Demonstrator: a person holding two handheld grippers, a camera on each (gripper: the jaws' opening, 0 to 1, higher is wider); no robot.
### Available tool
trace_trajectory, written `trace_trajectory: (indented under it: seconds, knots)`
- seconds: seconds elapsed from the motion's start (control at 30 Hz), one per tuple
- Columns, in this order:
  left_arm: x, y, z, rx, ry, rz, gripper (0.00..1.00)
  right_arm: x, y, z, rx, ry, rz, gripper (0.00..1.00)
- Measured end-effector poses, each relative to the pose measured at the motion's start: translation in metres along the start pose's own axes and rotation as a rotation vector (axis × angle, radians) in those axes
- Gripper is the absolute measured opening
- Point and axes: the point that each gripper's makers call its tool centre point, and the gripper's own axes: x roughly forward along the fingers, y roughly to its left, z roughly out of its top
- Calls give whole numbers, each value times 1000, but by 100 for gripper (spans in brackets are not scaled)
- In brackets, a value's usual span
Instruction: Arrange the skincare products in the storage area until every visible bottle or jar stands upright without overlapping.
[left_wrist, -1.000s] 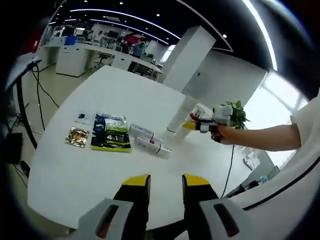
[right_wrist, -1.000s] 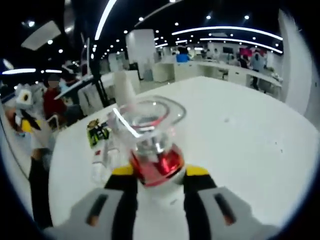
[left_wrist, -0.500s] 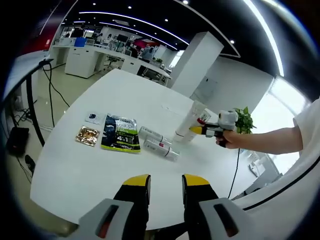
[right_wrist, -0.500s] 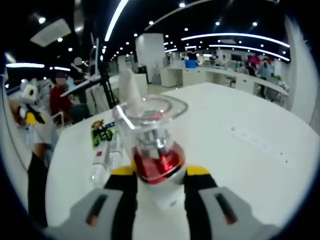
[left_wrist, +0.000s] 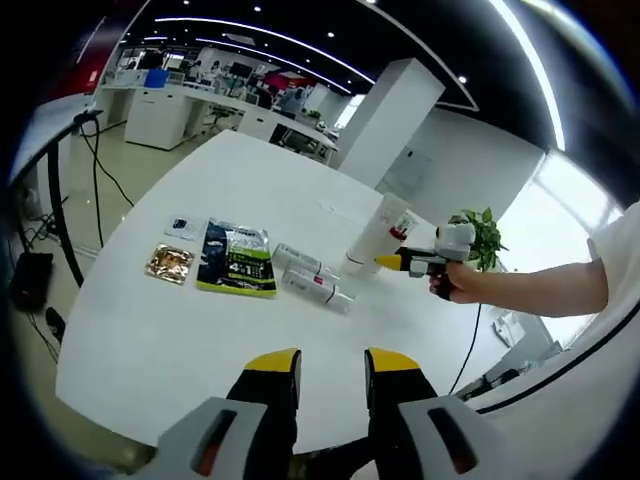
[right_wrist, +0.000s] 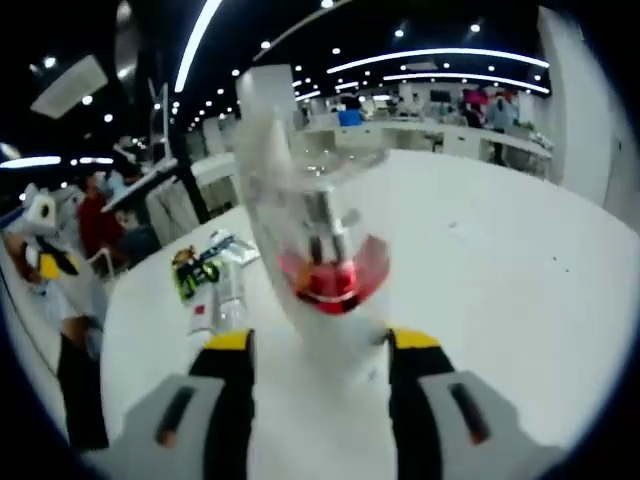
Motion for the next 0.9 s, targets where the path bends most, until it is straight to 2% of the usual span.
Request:
trace_trajectory:
  seconds: [0.07, 0.13, 0.17, 0.27, 0.3, 0.33, 0.43, 0.53, 0.63, 0.8, 0.9]
  knots:
    - [7, 3, 3, -1, 20, -6, 28, -14, 6, -10, 42, -11, -25, 54]
    - [18, 12, 12, 33, 49, 3, 31, -28, 10, -18, 78, -38, -67, 56]
    - [24, 22, 19, 65, 60, 31, 33, -39, 15, -20, 117, -68, -96, 57]
    - [38, 41, 30, 54, 79, 76, 39, -56, 24, -33, 194, -106, -144, 59]
    - [44, 52, 36, 52, 83, 112, 42, -62, 31, -37, 222, -124, -153, 59]
    - [52, 63, 43, 54, 80, 145, 48, -63, 33, -39, 229, -127, -154, 59]
    - [67, 74, 51, 75, 106, 188, 64, -73, 52, -47, 246, -131, -156, 59]
    - [93, 83, 56, 179, 170, 212, 77, -89, 66, -46, 244, -165, -182, 59]
    - [114, 94, 64, 264, 220, 251, 78, -105, 73, -49, 280, -203, -221, 59]
    - [147, 98, 81, 280, 229, 281, 78, -124, 76, -63, 282, -189, -258, 59]
    - [158, 107, 84, 347, 262, 314, 78, -143, 70, -63, 301, -229, -310, 59]
